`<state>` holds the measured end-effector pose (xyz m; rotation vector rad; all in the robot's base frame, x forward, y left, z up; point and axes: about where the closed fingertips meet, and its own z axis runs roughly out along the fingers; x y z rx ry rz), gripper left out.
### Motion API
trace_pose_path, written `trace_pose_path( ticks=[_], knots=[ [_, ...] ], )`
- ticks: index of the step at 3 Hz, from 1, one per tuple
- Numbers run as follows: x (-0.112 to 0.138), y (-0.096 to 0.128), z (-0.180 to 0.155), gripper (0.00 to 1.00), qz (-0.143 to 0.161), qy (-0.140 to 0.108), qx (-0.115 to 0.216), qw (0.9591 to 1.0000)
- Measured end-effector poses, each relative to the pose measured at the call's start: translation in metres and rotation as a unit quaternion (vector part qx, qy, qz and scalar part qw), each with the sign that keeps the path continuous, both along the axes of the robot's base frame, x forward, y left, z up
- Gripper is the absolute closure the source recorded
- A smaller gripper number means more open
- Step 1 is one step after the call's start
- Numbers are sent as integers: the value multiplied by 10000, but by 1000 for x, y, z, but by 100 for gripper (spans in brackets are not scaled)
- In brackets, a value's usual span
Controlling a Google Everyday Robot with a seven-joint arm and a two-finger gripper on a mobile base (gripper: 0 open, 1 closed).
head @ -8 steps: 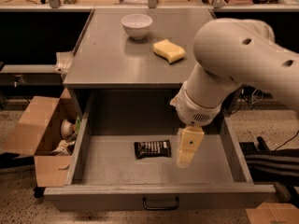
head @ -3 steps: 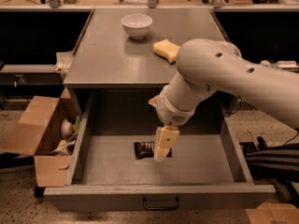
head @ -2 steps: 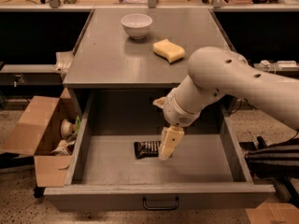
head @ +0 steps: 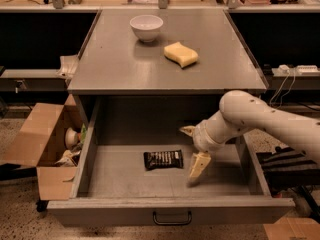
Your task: Pick rxbar chocolate from top drawer and place on counter
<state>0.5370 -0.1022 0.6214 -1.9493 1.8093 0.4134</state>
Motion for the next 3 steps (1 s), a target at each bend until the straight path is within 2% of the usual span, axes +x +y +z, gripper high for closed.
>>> trace_pose_path(
  ticks=[1,3],
  knots=[
    [9,-14,-39,0,60,55,78,9999],
    [11,-17,-42,0,71,65,91,9999]
  ],
)
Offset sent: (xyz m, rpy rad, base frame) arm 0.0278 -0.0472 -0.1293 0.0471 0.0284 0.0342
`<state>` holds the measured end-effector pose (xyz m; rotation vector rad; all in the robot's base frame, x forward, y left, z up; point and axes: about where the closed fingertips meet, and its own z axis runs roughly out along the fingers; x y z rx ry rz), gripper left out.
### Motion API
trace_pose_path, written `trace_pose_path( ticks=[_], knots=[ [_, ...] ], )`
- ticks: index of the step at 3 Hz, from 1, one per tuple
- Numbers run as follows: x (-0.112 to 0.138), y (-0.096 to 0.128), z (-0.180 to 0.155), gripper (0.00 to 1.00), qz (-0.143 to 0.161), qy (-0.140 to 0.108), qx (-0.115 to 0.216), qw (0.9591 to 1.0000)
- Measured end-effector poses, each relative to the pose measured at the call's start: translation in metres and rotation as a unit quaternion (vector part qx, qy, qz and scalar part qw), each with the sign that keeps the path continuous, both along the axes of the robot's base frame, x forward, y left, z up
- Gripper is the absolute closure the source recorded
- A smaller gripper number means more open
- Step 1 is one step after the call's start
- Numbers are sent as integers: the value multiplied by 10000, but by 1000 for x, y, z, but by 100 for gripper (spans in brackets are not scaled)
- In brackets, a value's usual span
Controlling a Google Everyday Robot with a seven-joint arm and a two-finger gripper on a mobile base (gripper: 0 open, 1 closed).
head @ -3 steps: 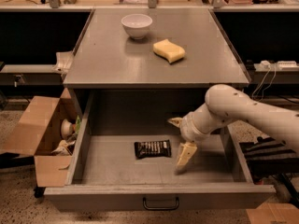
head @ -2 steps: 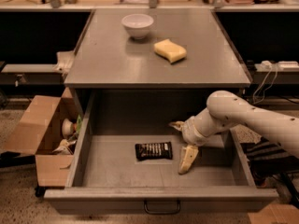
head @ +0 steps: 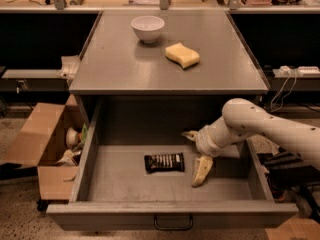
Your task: Pick rxbar chocolate from top drawer and place on counter
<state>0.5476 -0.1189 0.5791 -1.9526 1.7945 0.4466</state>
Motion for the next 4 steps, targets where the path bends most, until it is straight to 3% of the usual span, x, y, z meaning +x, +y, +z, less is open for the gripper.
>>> trace_pose_path(
  ticks=[4],
  knots=[
    [2,-4,-1,0,18,16,21,10000]
  ],
)
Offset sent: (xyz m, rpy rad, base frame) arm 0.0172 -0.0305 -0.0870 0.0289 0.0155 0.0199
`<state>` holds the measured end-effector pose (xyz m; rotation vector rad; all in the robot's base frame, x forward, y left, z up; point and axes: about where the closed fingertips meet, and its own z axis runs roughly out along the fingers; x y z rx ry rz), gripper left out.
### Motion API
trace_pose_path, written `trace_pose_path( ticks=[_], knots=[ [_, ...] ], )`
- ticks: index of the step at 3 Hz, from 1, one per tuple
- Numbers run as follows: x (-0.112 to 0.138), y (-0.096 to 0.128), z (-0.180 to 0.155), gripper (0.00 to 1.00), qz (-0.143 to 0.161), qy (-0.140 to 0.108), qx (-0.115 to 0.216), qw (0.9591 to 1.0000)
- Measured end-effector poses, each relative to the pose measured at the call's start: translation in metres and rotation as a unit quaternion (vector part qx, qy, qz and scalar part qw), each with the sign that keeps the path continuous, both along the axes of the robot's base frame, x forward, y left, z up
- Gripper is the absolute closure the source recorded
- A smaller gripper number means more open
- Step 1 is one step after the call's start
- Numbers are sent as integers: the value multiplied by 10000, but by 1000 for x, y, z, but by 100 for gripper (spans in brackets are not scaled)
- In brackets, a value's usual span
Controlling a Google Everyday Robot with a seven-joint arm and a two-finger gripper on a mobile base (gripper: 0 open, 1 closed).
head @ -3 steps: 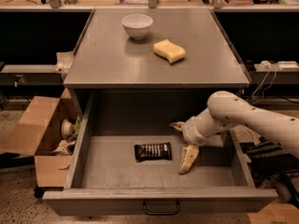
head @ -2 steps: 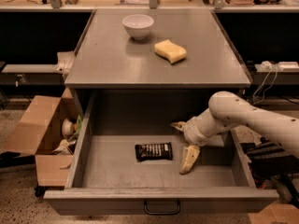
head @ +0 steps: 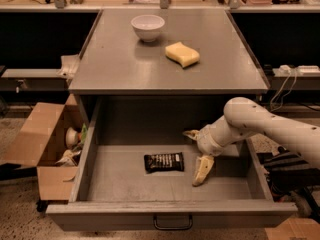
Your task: Pick rxbar chocolate from top drawer and place on counter
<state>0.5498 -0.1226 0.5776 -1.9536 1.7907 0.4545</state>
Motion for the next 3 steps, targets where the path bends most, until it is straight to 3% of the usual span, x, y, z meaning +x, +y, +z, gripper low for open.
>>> trace_pose_path(
  ticks=[3],
  knots=[
    [4,-5,2,0,-7,-32,-4,10000]
  ],
)
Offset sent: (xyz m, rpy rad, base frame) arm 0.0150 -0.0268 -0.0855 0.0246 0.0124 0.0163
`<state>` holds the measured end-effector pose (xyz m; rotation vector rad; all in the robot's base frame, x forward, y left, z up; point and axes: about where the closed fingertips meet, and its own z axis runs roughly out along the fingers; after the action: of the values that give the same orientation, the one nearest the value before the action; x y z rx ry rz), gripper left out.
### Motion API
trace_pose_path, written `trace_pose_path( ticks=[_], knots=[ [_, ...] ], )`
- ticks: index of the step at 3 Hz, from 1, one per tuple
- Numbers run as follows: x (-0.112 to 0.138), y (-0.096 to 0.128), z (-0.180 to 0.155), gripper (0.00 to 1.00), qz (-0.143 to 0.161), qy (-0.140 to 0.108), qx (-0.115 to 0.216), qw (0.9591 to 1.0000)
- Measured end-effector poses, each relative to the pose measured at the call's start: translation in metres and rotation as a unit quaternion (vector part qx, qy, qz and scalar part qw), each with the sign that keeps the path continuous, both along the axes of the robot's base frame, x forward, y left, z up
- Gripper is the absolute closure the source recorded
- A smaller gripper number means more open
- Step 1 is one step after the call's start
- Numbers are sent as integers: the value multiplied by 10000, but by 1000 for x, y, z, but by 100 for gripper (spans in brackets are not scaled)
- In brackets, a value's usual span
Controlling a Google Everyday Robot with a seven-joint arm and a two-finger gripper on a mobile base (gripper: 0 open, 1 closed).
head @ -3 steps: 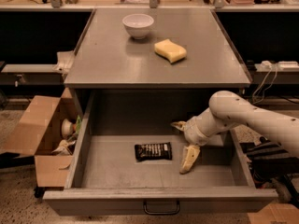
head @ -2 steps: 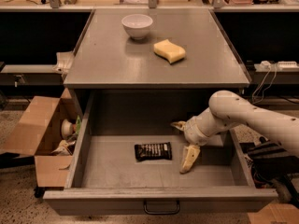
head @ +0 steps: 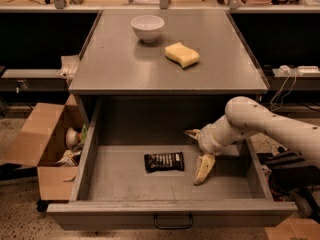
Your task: Pick rxbar chocolate from top drawer and place on counter
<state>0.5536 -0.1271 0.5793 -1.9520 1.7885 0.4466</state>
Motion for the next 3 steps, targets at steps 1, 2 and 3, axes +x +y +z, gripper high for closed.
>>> trace_pose_path(
  ticks=[1,2,3],
  knots=[
    [2,-2,1,0,-10,-27,-8,10000],
    [5,-5,1,0,-14,-70,-16,10000],
    [5,-4,1,0,-11,-65,-13,10000]
  ],
)
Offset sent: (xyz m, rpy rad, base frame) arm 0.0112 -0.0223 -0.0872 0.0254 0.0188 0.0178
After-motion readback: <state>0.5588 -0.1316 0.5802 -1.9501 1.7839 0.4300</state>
